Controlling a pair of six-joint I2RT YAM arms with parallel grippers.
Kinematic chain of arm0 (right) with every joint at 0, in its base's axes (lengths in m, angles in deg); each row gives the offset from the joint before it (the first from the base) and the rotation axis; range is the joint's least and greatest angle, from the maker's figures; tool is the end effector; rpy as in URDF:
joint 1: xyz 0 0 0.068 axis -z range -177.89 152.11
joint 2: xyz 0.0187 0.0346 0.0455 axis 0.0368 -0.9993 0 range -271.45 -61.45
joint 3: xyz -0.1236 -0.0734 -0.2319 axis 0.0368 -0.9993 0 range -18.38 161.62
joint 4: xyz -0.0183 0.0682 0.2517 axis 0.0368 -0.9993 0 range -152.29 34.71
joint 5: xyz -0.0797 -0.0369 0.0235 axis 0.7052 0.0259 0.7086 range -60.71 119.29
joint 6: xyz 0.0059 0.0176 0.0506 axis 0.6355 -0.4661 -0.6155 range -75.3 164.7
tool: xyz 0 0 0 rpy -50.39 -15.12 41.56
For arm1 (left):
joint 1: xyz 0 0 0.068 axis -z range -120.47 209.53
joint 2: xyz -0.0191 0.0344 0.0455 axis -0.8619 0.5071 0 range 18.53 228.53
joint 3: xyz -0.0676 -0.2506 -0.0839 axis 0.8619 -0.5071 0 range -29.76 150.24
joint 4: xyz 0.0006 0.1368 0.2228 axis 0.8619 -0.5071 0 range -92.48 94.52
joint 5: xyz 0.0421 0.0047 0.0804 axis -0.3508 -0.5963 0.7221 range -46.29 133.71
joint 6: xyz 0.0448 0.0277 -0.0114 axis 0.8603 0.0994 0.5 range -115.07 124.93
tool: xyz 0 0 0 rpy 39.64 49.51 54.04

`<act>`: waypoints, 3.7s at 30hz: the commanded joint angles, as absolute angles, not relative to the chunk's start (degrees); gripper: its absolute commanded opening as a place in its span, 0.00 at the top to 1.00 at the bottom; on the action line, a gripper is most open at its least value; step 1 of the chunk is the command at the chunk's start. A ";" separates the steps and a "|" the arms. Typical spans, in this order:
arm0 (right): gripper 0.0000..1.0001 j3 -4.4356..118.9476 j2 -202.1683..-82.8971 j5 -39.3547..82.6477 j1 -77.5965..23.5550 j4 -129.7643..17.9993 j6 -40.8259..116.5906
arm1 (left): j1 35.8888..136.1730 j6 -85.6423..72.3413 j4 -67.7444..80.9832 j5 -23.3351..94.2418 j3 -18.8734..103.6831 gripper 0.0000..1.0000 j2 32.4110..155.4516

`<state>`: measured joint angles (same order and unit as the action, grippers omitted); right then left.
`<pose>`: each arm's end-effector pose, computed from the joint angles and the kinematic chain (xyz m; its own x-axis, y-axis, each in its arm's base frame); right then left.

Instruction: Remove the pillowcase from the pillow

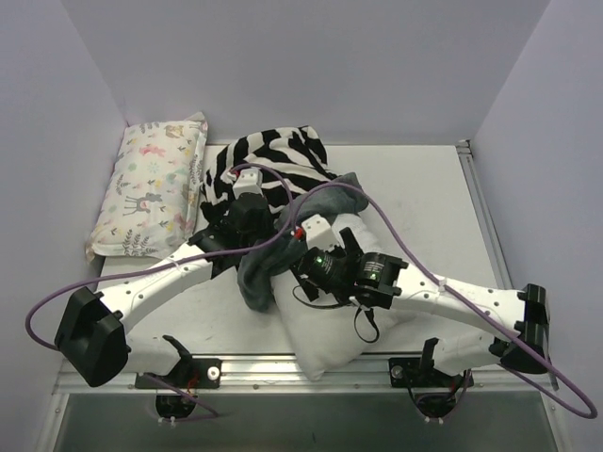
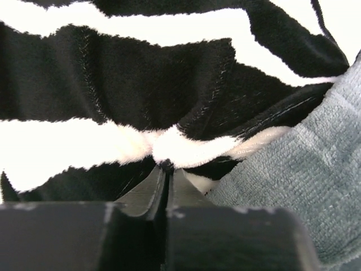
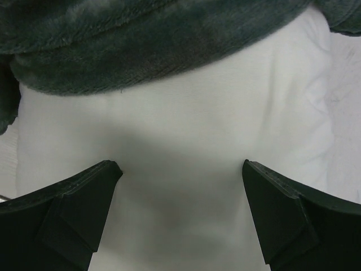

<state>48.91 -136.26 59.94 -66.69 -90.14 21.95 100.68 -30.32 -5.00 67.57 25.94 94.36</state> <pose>0.1178 0.2533 0.3253 -0.4822 -0.3234 -0.8142 -0.5198 0.8537 -0.0312 0.2343 -0.1856 0.2888 -0.4988 -0.2652 -0.8252 0.0604 0.9391 -0.3382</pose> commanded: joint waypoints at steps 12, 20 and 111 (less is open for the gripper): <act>1.00 35.07 -134.25 55.48 -51.35 -83.15 15.08 | 86.44 -31.90 -2.42 60.59 36.06 1.00 98.76; 1.00 35.14 -121.23 51.26 -31.58 -87.54 16.30 | 70.18 -35.50 -5.06 59.10 37.73 1.00 101.40; 1.00 37.17 -117.44 30.26 -4.67 -82.53 19.74 | 50.93 -33.92 -17.28 64.11 40.19 1.00 90.68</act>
